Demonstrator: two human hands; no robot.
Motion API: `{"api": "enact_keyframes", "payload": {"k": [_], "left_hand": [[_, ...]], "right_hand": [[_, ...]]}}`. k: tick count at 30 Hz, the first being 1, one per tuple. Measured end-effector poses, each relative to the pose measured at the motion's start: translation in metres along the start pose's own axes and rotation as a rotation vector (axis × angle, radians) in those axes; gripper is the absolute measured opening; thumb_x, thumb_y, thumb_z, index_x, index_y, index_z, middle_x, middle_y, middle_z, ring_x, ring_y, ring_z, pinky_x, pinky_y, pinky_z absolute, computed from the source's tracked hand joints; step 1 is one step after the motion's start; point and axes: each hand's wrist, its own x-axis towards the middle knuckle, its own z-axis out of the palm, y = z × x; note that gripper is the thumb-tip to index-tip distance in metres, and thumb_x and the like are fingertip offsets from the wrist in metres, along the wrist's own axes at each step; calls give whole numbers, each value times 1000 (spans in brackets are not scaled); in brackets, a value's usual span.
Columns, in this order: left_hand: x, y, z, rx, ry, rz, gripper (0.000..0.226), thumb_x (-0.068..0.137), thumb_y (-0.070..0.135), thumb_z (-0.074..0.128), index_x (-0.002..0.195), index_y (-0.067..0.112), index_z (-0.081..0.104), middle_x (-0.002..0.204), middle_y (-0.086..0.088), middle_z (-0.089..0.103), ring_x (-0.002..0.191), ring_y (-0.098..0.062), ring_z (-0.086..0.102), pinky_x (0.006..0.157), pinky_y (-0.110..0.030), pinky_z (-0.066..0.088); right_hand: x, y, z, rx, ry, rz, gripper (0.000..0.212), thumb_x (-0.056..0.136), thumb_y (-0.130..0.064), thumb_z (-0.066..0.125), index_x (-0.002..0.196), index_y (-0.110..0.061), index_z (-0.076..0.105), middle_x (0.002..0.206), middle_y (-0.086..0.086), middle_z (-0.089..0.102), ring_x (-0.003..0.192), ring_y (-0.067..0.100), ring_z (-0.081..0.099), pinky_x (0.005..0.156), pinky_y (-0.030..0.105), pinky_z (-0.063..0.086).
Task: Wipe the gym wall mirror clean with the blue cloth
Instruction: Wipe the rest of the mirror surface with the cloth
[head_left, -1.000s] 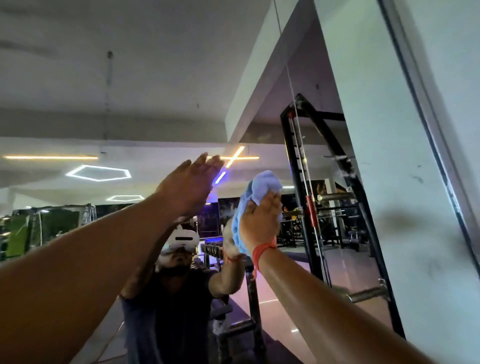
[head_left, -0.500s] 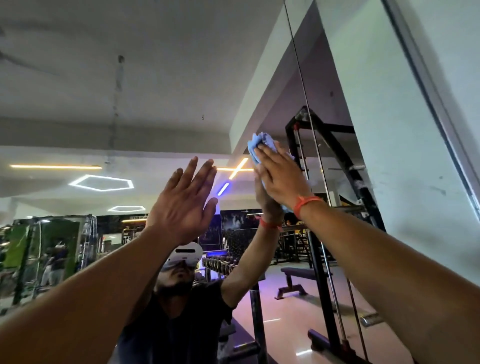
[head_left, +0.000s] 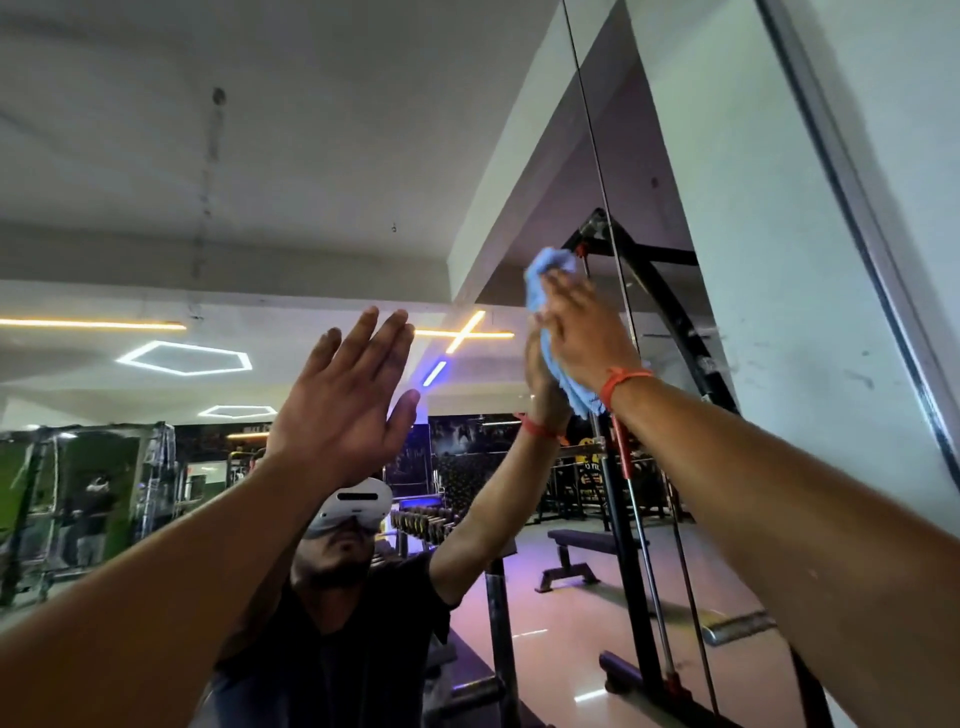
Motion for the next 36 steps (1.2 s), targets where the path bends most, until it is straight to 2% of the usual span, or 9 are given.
{"api": "enact_keyframes", "payload": {"k": [3,5,10,12,17,19,28,33,36], "left_hand": [[1,2,1,7,6,8,72,103,51,19,163,11,19,171,-7,14,159,-25,8,126,-50,16],[1,3,1,7,8,6,72,102,51,19,162,11,20,171,-7,14,159,-26,9,126,-50,17],[1,4,-2,-3,12,0,72,102,50,23,161,10,25,170,-8,19,158,-26,13,125,-50,18],[1,4,-2,-7,4,4,71,102,50,22,161,10,24,170,-8,18,158,-26,12,125,-50,18],[0,3,-2,-5,-1,0,71,103,50,20,163,11,20,171,-6,14,159,-25,9,126,-49,17],[0,3,-1,-11,-2,0,71,104,51,19,163,12,18,171,-6,13,159,-25,8,126,-50,17],[0,4,-3,-30,-13,-2,70,104,50,20,162,11,20,171,-6,15,158,-25,10,125,-50,19],[-2,3,-4,-50,-7,0,70,104,49,22,162,11,20,171,-6,15,158,-25,9,126,-50,18],[-1,2,-3,-68,-13,0,70,104,50,21,163,12,19,171,-5,14,159,-23,9,127,-49,16]], "right_hand": [[17,1,2,126,42,427,50,107,-19,35,152,1,37,161,19,33,149,34,31,122,41,24],[19,-27,8,175,111,418,48,103,-21,37,146,0,45,153,19,44,136,36,46,108,44,42],[-39,-48,11,113,-92,-323,56,106,-31,33,159,-16,33,166,4,31,155,25,24,123,38,23],[-43,-16,3,15,-133,-407,58,105,-32,30,162,-21,26,168,-2,24,156,15,14,122,31,18],[-5,18,4,81,38,452,51,104,-17,37,153,-2,36,163,17,30,145,38,36,116,47,35],[14,-8,6,152,27,515,50,104,-16,37,149,4,39,161,24,31,144,42,36,117,47,33],[-70,-1,10,44,-152,-484,57,106,-33,31,160,-16,31,166,-2,23,155,12,12,126,32,13],[-26,8,14,80,60,412,59,95,-25,28,146,-3,45,156,18,42,136,38,47,108,45,42],[-15,-67,21,154,131,411,53,96,-24,32,141,-2,49,149,19,48,131,39,49,105,47,46]]}}
